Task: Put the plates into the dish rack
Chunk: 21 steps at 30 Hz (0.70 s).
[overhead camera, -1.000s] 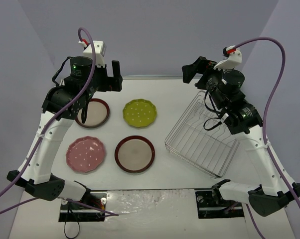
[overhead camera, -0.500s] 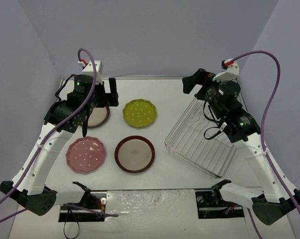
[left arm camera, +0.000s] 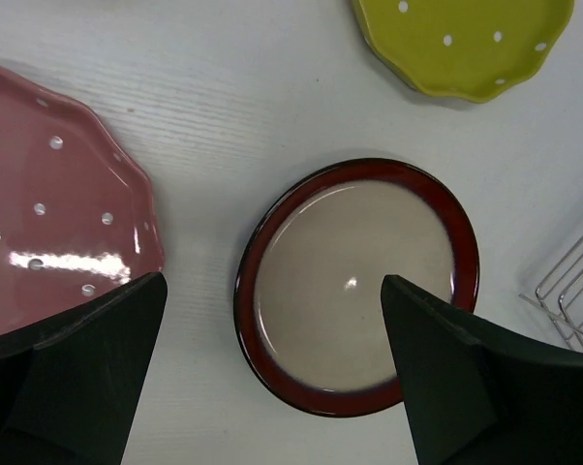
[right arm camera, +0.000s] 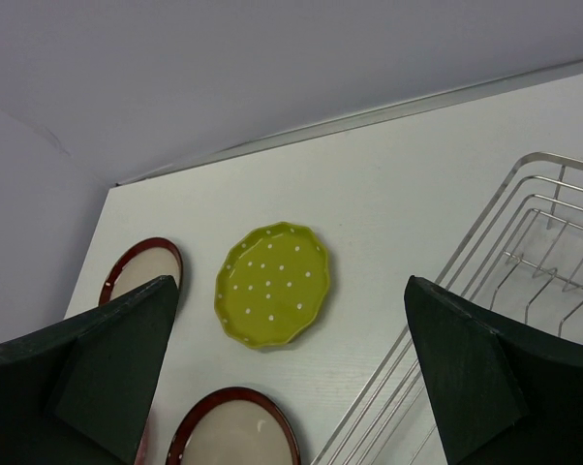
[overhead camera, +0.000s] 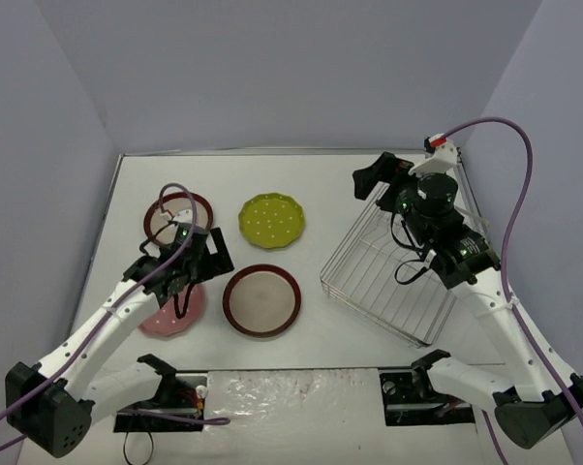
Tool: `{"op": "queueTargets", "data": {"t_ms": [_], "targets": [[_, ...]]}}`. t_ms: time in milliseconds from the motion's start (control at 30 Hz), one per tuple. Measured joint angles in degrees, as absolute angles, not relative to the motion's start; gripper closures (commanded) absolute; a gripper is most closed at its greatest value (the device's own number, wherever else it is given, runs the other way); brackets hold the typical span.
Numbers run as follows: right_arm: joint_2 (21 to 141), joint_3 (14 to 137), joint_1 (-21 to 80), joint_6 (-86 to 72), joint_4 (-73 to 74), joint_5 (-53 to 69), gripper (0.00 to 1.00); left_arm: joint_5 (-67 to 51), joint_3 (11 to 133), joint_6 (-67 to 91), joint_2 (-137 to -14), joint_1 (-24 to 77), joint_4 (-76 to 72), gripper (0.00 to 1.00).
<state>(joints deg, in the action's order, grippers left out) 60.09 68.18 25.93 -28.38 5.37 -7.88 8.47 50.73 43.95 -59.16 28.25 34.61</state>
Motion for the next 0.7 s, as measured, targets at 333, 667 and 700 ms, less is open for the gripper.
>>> {"op": "queueTargets", "data": {"t_ms": [333, 667, 700], "targets": [[59.2, 65.4, 26.0, -29.3, 5.0, -7.7, 0.00, 4.3, 39.5, 52.0, -53.6, 30.5, 26.6, 0.11], [59.1, 65.1, 26.0, -29.8, 5.0, -7.7, 0.00, 2.5, 34.7, 55.9, -53.1, 33.0, 22.0, 0.11], [59.1, 65.1, 26.0, -29.8, 5.0, -7.7, 0.00, 2.6, 34.5, 56.2, -53.1, 33.1, 21.9, 0.11]]}}
